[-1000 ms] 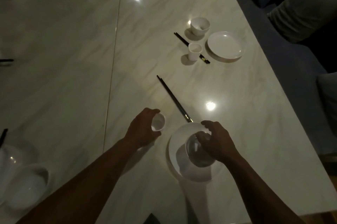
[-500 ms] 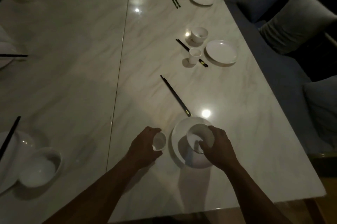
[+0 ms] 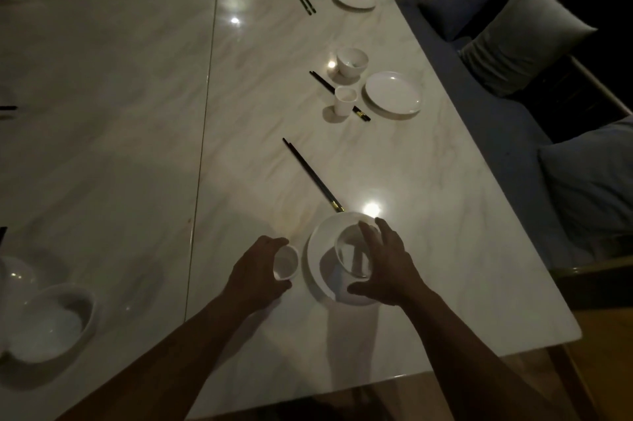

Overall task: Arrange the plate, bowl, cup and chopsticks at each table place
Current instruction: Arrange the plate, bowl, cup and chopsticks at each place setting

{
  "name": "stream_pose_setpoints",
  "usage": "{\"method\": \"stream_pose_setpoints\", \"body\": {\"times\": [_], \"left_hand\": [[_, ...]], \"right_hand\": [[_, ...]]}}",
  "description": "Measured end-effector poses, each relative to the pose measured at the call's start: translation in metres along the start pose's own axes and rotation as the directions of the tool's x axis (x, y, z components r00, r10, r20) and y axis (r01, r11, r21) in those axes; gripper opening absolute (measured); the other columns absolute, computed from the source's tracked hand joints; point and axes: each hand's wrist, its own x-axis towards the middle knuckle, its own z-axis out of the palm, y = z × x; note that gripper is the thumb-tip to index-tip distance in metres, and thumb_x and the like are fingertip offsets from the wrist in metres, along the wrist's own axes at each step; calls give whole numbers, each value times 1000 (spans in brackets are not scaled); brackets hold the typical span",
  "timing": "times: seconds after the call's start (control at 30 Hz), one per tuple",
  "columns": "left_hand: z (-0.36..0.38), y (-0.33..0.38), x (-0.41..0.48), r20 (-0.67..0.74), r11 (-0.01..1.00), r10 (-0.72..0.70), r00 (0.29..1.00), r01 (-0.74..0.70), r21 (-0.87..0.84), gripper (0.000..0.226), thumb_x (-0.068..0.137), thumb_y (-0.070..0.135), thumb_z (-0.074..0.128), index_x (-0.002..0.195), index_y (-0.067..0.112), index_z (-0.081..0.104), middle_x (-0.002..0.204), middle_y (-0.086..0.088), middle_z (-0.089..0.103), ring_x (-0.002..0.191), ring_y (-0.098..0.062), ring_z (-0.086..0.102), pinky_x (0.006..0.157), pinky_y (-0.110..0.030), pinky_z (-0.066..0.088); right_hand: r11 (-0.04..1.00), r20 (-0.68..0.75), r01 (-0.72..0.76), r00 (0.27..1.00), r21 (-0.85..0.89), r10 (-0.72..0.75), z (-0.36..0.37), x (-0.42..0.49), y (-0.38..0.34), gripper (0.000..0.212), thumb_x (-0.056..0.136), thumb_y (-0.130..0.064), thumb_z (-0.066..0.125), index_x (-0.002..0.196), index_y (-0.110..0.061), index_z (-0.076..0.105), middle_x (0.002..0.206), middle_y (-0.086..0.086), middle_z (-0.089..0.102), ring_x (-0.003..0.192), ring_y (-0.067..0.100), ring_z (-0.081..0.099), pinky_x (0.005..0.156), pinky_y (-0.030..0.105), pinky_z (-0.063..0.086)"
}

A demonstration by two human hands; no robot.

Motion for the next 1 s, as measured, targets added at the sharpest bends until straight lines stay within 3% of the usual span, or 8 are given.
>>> {"method": "stream_pose_setpoints", "body": {"times": [0.07, 0.17, 0.37, 0.5, 0.67, 0.83, 1.0], "left_hand": [[1, -1, 0, 1, 1000, -12, 1000, 12, 4, 87, 57, 33, 89, 134, 21, 51, 127, -1, 56, 112, -22, 57, 92, -30, 47], [1, 3, -1, 11, 999, -38, 999, 38, 20, 91, 58, 36, 88, 137, 24, 46, 131, 1, 52, 114, -21, 55, 92, -31, 47], [-3, 16, 0, 50, 993, -107, 993, 104, 51, 114, 53, 54, 87, 147, 32, 26, 147, 2, 36, 129, -20, 43, 102, -36, 42], [-3, 39, 11, -11, 991, -97, 995, 98, 95, 102, 64, 55, 80, 148, 32, 26, 151, 0, 32, 136, -20, 37, 107, -36, 37], [12, 79, 23, -118, 989, -81, 990, 94, 111, 82, 78, 42, 72, 147, 22, 32, 146, -5, 39, 132, -23, 41, 107, -36, 37], [41, 115, 31, -147, 990, -105, 984, 118, 79, 72, 81, 31, 72, 143, 15, 40, 140, -9, 45, 126, -28, 47, 104, -38, 40], [66, 129, 27, -155, 982, -157, 975, 171, 81, 68, 81, 33, 69, 142, 19, 41, 140, -3, 44, 124, -24, 49, 100, -38, 44]], "right_hand": [[999, 22, 23, 1000, -47, -22, -2, 4, 1, 135, 50, -59, 87, 153, -30, 5, 161, 9, 7, 144, 33, 21, 105, 51, 43], [999, 57, -39, 998, 26, 37, -1, 8, -1, 135, 53, -62, 85, 154, -27, 3, 162, 9, 6, 145, 33, 19, 108, 51, 40], [995, -45, -59, 997, 85, 63, 13, 13, -2, 129, 54, -64, 81, 152, -23, 7, 152, 11, 25, 133, 35, 37, 100, 49, 47], [988, -85, 0, 996, 154, 13, 6, 14, 6, 127, 53, -62, 81, 151, -22, 11, 146, 9, 34, 127, 31, 43, 96, 42, 48], [975, -108, 42, 994, 220, -18, -33, 11, 49, 127, 54, -58, 83, 153, -23, 12, 148, 4, 29, 128, 27, 37, 97, 37, 42], [977, -92, -83, 991, 196, 102, -56, 8, 111, 125, 51, -70, 78, 151, -27, 16, 138, 7, 32, 124, 32, 38, 96, 44, 49], [963, -69, -163, 981, 215, 181, -54, 6, 137, 122, 48, -78, 73, 149, -31, 23, 128, 7, 33, 121, 32, 38, 94, 44, 51]]}}
